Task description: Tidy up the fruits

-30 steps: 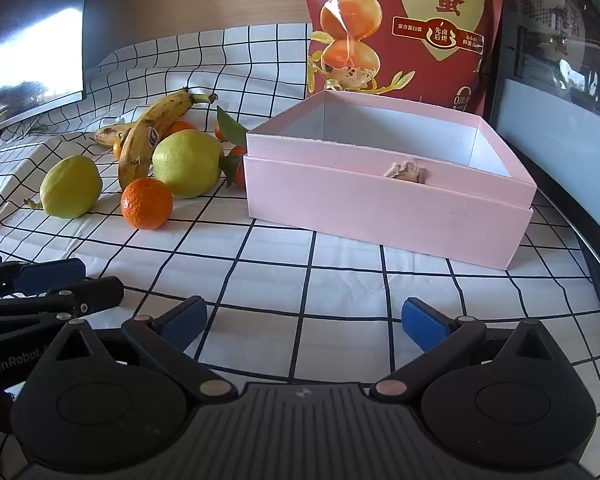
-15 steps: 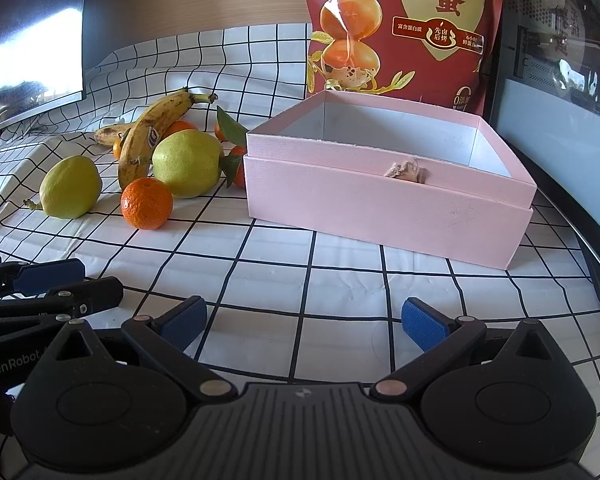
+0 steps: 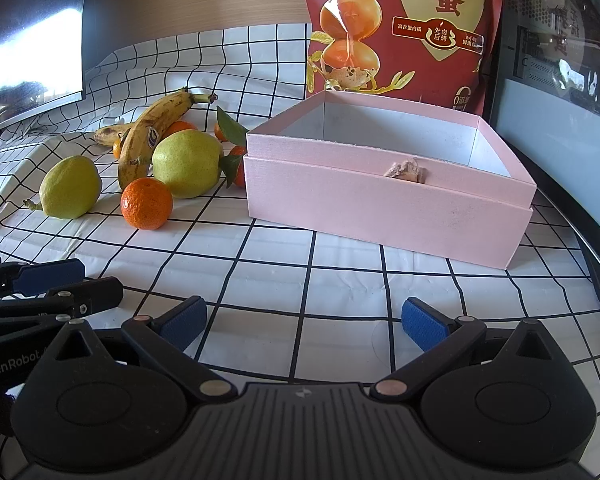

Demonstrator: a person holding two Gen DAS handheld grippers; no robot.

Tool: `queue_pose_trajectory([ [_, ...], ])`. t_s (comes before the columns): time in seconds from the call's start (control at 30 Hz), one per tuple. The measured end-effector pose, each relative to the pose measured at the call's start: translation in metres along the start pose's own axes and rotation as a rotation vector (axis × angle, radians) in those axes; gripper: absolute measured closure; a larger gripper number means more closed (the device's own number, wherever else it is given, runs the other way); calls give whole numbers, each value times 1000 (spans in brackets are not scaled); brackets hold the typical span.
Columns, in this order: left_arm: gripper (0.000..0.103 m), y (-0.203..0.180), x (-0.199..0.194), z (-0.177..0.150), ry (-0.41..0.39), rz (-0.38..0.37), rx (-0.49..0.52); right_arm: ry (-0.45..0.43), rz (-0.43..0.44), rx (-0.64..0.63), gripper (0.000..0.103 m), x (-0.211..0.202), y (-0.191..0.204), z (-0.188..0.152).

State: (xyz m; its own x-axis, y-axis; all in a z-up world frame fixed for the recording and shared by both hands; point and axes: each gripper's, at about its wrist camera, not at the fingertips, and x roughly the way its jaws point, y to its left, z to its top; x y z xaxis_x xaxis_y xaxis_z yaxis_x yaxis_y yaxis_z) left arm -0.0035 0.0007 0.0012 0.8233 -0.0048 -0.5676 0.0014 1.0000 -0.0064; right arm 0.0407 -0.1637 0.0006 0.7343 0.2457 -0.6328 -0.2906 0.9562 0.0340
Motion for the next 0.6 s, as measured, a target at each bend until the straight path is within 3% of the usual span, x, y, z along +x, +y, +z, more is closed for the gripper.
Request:
queue_pose_trajectory([
  [0.6, 62, 0, 0, 0, 0, 0, 0, -4, -6, 4, 0, -2, 1, -1],
])
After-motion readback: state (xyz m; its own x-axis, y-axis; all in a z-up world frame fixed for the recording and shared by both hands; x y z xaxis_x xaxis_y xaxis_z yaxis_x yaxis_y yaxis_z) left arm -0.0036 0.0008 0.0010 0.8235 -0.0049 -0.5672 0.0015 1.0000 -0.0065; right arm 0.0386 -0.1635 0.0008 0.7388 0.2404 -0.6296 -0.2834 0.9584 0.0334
